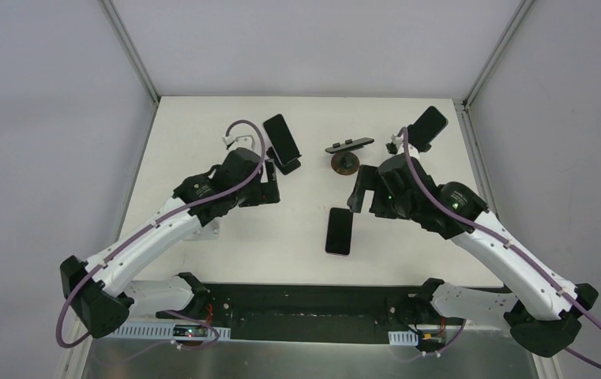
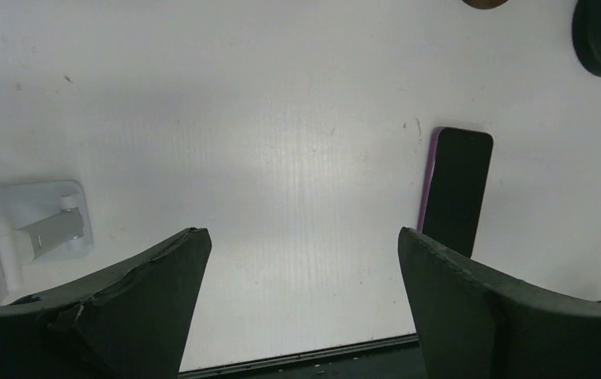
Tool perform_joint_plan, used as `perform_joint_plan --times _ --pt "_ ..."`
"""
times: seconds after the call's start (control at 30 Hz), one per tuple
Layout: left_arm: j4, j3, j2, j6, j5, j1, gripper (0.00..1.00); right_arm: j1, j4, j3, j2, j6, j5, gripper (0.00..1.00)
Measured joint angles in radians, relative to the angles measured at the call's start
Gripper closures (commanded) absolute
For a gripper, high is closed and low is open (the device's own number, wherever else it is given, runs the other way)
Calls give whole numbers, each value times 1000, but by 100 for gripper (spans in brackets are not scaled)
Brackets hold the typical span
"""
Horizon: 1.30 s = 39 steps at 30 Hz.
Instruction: Remove the phone from the phone stand
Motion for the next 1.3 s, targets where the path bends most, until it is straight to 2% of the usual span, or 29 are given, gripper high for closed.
perform_joint_plan --times 0.23,0.57,0.97,1.3 --pt "-2 -32 -130 47 103 74 5 -54 61 81 98 -139 -109 1" --pt "-7 -95 -243 180 199 77 1 -111 167 337 468 -354 -175 1" --pt "-20 -197 -445 188 171 77 1 -193 335 643 848 -584 -435 1" --pt "-27 -234 -465 163 156 77 1 -195 523 699 1041 -728 -537 1"
